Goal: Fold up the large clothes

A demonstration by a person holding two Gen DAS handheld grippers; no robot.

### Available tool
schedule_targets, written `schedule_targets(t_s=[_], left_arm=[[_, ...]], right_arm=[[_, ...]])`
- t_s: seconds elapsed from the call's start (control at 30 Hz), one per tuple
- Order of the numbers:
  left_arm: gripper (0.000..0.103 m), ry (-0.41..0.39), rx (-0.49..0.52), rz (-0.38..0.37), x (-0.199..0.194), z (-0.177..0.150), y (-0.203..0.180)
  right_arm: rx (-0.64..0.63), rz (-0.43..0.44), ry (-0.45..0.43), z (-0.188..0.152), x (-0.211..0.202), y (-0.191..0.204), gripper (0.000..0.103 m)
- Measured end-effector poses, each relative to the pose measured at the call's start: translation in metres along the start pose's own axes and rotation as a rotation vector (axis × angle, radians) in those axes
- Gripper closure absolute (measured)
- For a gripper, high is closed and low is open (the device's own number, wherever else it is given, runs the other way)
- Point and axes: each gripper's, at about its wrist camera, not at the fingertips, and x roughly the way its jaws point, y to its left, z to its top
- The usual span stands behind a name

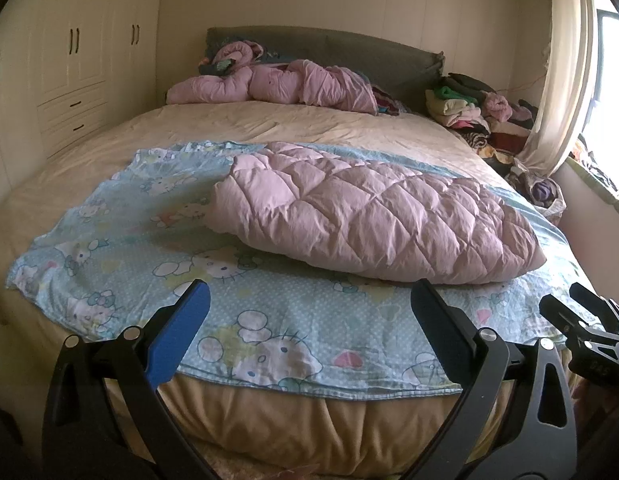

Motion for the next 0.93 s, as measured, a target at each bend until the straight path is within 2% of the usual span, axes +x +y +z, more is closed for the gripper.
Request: schedule_targets(t_s=[0.3, 0.57, 0.7, 0.77, 0.83, 0.93], left_arm=[[0.009, 0.001, 0.003, 0.021, 0.0, -0.004, 0.004], [0.009, 0.046, -0.008, 0.043, 0.011, -0.009, 0.014], [0.009, 0.084, -0.057, 0.059, 0.022, -0.011, 0.039], [0.009, 0.109, -0.079, 0.092, 0.032, -0.007, 0.057], [0.009, 0.12, -0.117, 0.139, 0.043, -0.002, 0.084], [0.009, 0.134, -0.19, 0.215, 0.062, 0.01, 0.138]], right_arm=[[0.0, -0.001, 0.0, 0.001, 0.001, 0.001, 0.004], [0.024, 0.01, 0.025, -0.004, 0.003, 0.003, 0.004], [0.056, -0.011, 0.047, -0.008, 0.007, 0.002, 0.004], [0.086, -0.056, 0.048, -0.009, 0.007, -0.008, 0.004], [0.137, -0.138, 0.039, -0.012, 0.004, -0.03, 0.004], [0.225, -0.308, 0.072, -0.026, -0.002, -0.083, 0.004]])
